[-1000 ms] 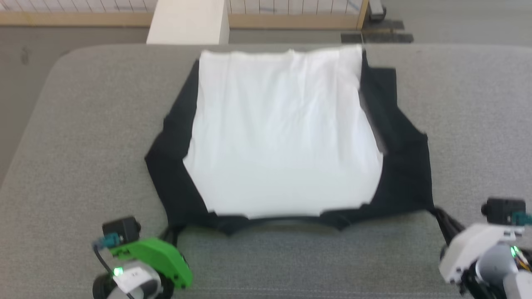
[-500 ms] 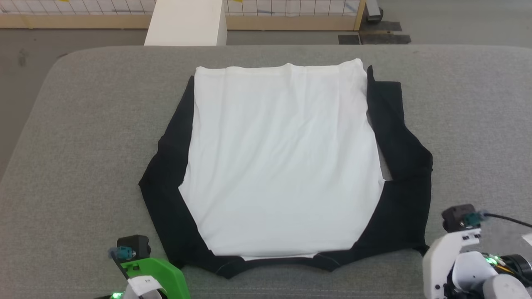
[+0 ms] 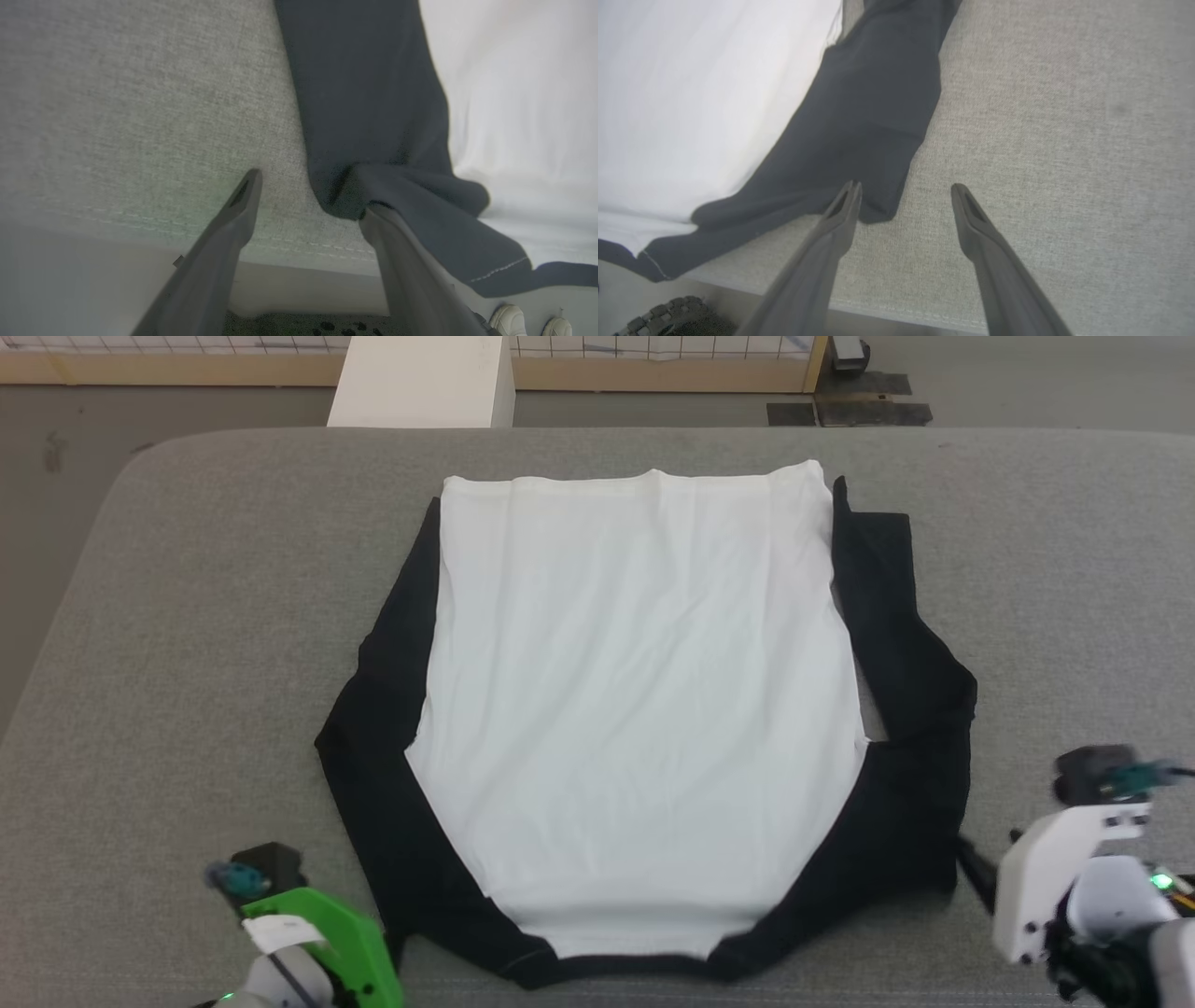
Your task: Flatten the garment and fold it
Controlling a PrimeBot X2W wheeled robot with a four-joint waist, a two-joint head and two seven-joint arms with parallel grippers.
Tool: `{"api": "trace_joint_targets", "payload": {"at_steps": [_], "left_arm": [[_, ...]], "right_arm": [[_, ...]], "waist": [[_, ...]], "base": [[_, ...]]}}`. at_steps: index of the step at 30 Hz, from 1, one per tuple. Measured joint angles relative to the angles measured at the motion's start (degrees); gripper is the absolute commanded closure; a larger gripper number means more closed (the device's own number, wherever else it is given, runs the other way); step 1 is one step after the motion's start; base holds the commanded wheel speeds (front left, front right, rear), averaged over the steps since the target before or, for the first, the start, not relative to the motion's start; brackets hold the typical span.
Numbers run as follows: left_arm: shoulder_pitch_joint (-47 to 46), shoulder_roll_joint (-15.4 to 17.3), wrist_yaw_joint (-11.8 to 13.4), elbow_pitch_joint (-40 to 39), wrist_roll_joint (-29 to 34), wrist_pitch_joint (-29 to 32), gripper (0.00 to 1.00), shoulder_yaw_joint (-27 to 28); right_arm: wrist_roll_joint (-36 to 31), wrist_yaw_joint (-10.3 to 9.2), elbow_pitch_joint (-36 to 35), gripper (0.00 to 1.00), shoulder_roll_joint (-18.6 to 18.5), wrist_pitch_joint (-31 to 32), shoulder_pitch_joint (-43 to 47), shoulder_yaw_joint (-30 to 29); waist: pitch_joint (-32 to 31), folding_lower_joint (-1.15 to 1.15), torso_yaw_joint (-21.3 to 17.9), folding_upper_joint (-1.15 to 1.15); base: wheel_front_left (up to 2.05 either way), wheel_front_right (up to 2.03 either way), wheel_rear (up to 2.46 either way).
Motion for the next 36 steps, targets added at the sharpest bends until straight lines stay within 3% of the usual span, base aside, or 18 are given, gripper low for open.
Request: {"api": "trace_joint_targets", "payload": {"at_steps": [6, 12, 17, 24, 36], "left_arm": [[2.84, 3.21, 3.79, -9.48, -2.54, 2.08, 0.00, 4.59], [2.58, 2.90, 5.01, -16.25, -1.82, -10.13, 0.00, 12.26], [0.69, 0.75, 2.45, -17.42, 0.40, -21.71, 0.00, 15.06], [-4.96, -0.22, -2.86, -16.81, 6.38, -34.73, 0.00, 14.13], [-9.53, -5.93, -7.69, -18.73, 19.53, -37.33, 0.00, 15.46]], "right_arm": [[5.88, -0.01, -9.20, 0.00, 1.80, -0.19, -0.06, -10.18], [4.91, -0.03, -11.00, 0.00, 2.83, -2.35, -7.92, -15.53], [1.32, -0.02, -6.04, 0.00, 1.22, -2.68, -18.97, -14.51], [-3.88, -0.02, 4.83, 0.00, -2.86, 0.27, -34.96, -12.99], [-13.59, -0.02, 18.31, 0.00, -5.50, 8.29, -51.60, -10.15]], "waist": [[-0.18, 0.00, 0.02, 0.00], [1.58, 0.00, -0.26, 0.00], [4.56, 0.00, -0.29, 0.00], [10.34, 0.01, 0.80, 0.00], [21.28, 0.01, 4.93, 0.00]], "base": [[0.00, 0.00, 0.00], [0.00, 0.00, 0.00], [0.00, 0.00, 0.00], [0.00, 0.00, 0.00], [0.00, 0.00, 0.00]]}}
